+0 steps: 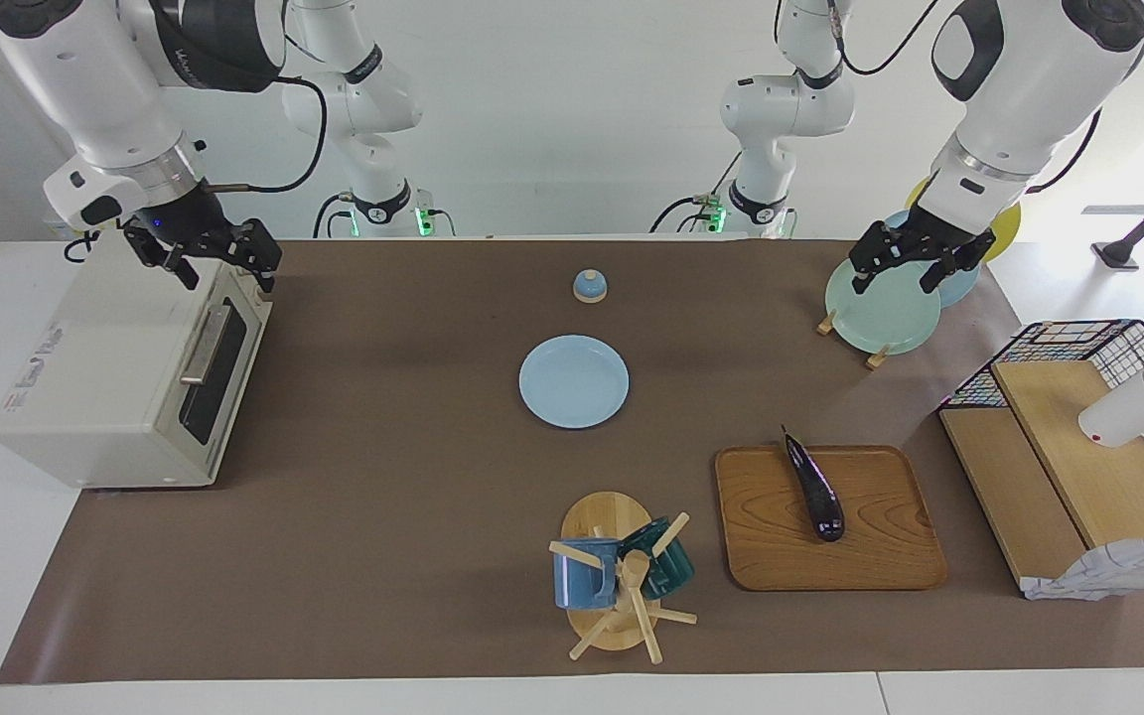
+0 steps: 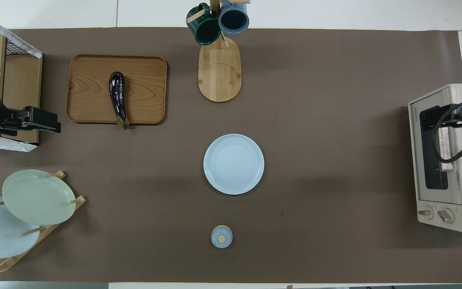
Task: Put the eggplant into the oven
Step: 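Reach the left gripper down to the purple eggplant on the tray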
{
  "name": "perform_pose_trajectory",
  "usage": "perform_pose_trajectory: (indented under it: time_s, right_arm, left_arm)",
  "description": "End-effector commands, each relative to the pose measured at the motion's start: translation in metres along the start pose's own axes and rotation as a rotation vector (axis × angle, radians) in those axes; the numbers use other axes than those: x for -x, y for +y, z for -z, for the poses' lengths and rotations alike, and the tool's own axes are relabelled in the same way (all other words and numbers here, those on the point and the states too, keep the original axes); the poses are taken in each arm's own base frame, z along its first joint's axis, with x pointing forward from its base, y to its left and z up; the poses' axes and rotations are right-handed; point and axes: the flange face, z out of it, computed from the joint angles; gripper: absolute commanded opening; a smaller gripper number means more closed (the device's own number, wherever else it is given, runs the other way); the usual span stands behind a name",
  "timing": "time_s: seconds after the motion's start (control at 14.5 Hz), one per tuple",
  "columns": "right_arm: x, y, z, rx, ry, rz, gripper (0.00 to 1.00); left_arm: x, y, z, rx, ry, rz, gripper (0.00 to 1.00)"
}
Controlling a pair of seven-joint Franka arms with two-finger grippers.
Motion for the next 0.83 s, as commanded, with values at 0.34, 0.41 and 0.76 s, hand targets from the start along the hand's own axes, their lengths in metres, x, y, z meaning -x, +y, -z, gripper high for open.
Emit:
perform_pose_trajectory:
  time_s: [0.34,0.41,0.76]
  right_arm:
    - [0.007,0.011,0.001,-0.019,-0.014,0.039,0.0]
    - [0.007,0.014,0.0,-0.011,-0.017,0.038,0.0]
    - [0.013,0.062,-0.003,-0.02,-0.038,0.052,0.0]
  left_arm:
    - [-0.112,0.004,-0.12,-0.016,-0.006,0.006,1.0]
    - [-0.121,0.005,-0.139,-0.015,-0.002,0.003,1.0]
    - [-0.161,0.025,-0.236,-0.017,0.021,-0.036,1.0]
